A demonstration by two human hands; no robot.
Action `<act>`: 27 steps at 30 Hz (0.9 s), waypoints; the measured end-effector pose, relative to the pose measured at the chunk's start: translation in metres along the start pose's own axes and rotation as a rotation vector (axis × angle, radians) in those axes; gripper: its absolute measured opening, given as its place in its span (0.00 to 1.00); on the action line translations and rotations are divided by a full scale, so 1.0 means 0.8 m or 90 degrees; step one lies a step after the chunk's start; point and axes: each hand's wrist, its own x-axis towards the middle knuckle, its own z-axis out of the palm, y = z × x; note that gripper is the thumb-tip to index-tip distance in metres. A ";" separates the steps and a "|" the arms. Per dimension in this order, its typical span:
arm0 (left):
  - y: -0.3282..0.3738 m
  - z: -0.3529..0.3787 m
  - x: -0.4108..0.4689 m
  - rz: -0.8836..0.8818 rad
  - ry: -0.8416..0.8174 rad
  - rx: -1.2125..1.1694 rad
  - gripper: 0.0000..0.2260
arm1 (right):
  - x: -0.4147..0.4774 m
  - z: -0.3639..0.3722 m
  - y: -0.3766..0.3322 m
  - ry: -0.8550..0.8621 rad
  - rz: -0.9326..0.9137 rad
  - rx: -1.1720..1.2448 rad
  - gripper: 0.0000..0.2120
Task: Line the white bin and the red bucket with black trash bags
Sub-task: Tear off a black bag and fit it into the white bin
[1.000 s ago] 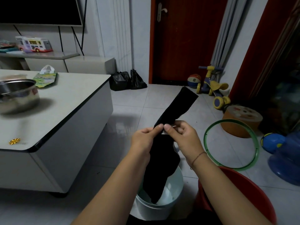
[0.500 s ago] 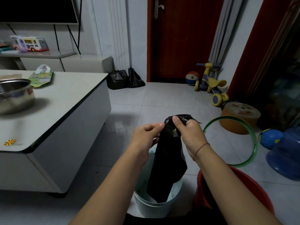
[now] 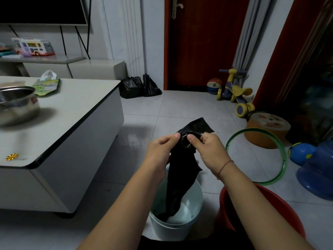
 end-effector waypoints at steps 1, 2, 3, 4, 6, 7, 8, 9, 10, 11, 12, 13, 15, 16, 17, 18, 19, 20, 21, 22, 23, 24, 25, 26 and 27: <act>0.000 0.001 0.000 0.006 0.007 -0.008 0.07 | 0.000 0.000 -0.001 0.004 0.005 0.000 0.15; 0.001 0.001 0.001 0.014 0.013 -0.015 0.07 | -0.001 0.000 -0.001 0.012 0.010 0.007 0.16; 0.001 0.003 0.001 0.024 0.017 -0.019 0.07 | -0.002 0.000 -0.003 0.021 0.012 0.018 0.15; 0.002 0.004 0.001 0.033 0.022 -0.023 0.07 | -0.003 0.000 -0.004 0.030 0.009 0.032 0.12; 0.002 0.007 0.000 0.044 0.028 -0.032 0.08 | -0.003 0.000 -0.006 0.047 0.000 0.049 0.10; 0.003 0.007 0.000 0.046 0.032 -0.038 0.09 | -0.003 0.000 -0.005 0.058 0.000 0.049 0.13; 0.004 0.006 0.001 0.048 0.040 -0.045 0.09 | -0.002 0.000 -0.004 0.073 0.002 0.049 0.18; 0.005 0.003 0.002 0.052 0.052 -0.055 0.09 | 0.000 -0.003 -0.002 0.096 0.007 0.056 0.23; 0.007 -0.001 0.004 0.060 0.068 -0.070 0.08 | 0.001 -0.007 -0.001 0.124 0.015 0.069 0.25; 0.009 -0.006 0.006 0.070 0.085 -0.088 0.07 | 0.004 -0.012 0.001 0.149 0.027 0.094 0.24; 0.011 -0.010 0.008 0.078 0.105 -0.108 0.07 | 0.005 -0.018 0.003 0.167 0.043 0.135 0.21; 0.012 -0.015 0.010 0.083 0.127 -0.128 0.07 | 0.006 -0.024 0.004 0.173 0.058 0.189 0.16; 0.013 -0.024 0.014 0.084 0.173 -0.161 0.06 | 0.005 -0.033 0.006 0.161 0.082 0.304 0.11; 0.013 -0.028 0.016 0.085 0.196 -0.172 0.06 | 0.005 -0.036 0.006 0.159 0.100 0.355 0.10; 0.013 -0.032 0.019 0.087 0.218 -0.180 0.07 | 0.005 -0.037 0.006 0.169 0.120 0.398 0.09; 0.013 -0.035 0.021 0.088 0.239 -0.185 0.07 | 0.005 -0.038 0.006 0.184 0.140 0.429 0.09; 0.012 -0.038 0.024 0.088 0.258 -0.187 0.08 | 0.007 -0.038 0.008 0.193 0.151 0.448 0.09; 0.011 -0.041 0.025 0.086 0.270 -0.185 0.08 | 0.008 -0.039 0.010 0.190 0.155 0.460 0.11; 0.010 -0.042 0.027 0.083 0.277 -0.180 0.08 | 0.008 -0.038 0.012 0.175 0.152 0.455 0.15; 0.008 -0.043 0.029 0.081 0.281 -0.172 0.08 | 0.007 -0.037 0.013 0.150 0.146 0.414 0.23; 0.006 -0.042 0.030 0.081 0.282 -0.158 0.08 | 0.005 -0.034 0.014 0.117 0.132 0.337 0.32; 0.004 -0.041 0.031 0.084 0.282 -0.142 0.08 | 0.003 -0.031 0.016 0.084 0.120 0.246 0.39; 0.003 -0.040 0.031 0.089 0.283 -0.123 0.08 | 0.001 -0.028 0.018 0.062 0.110 0.165 0.42; 0.002 -0.038 0.032 0.095 0.287 -0.105 0.08 | 0.000 -0.026 0.021 0.059 0.103 0.102 0.42; 0.002 -0.036 0.033 0.102 0.293 -0.089 0.09 | 0.001 -0.024 0.025 0.066 0.093 0.061 0.37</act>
